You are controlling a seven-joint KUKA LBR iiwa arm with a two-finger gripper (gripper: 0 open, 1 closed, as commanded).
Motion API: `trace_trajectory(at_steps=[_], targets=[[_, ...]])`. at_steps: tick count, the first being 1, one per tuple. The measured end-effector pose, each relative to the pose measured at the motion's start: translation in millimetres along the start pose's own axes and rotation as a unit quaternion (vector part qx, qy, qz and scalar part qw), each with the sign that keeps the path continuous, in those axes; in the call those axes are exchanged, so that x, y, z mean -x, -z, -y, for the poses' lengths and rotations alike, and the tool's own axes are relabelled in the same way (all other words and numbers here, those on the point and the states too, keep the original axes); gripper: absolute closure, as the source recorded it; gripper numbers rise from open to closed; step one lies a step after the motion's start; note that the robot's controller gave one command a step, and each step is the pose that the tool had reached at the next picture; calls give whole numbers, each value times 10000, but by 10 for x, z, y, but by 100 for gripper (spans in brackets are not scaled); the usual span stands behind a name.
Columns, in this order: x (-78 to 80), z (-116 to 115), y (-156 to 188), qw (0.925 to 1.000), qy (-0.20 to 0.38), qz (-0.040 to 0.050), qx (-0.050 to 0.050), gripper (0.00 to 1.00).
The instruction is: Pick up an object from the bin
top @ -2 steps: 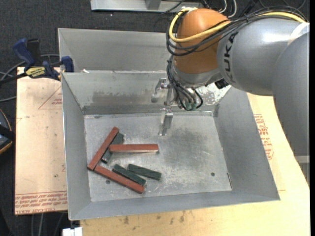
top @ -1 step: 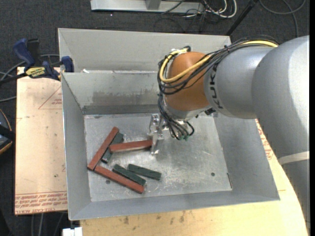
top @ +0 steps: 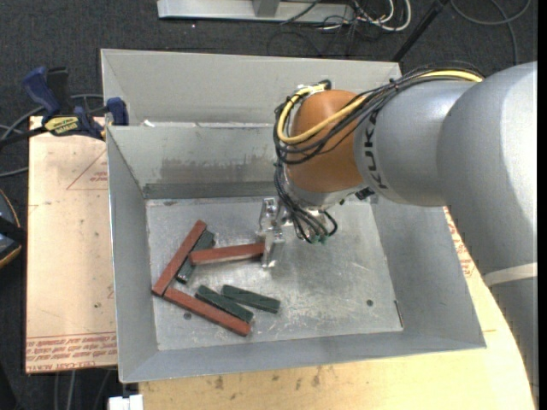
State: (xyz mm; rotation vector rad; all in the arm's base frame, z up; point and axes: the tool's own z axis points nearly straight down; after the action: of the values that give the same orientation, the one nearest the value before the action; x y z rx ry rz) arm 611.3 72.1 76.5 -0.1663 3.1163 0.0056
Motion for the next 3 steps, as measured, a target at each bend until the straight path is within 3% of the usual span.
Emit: trace_trajectory(at_steps=[1,2,3], targets=[[-129,351,913,9961,-877,-89,-18,100],[-129,351,913,9961,-878,-89,-17,100],[-42,394,1486,9962,-872,-86,-16,100]])
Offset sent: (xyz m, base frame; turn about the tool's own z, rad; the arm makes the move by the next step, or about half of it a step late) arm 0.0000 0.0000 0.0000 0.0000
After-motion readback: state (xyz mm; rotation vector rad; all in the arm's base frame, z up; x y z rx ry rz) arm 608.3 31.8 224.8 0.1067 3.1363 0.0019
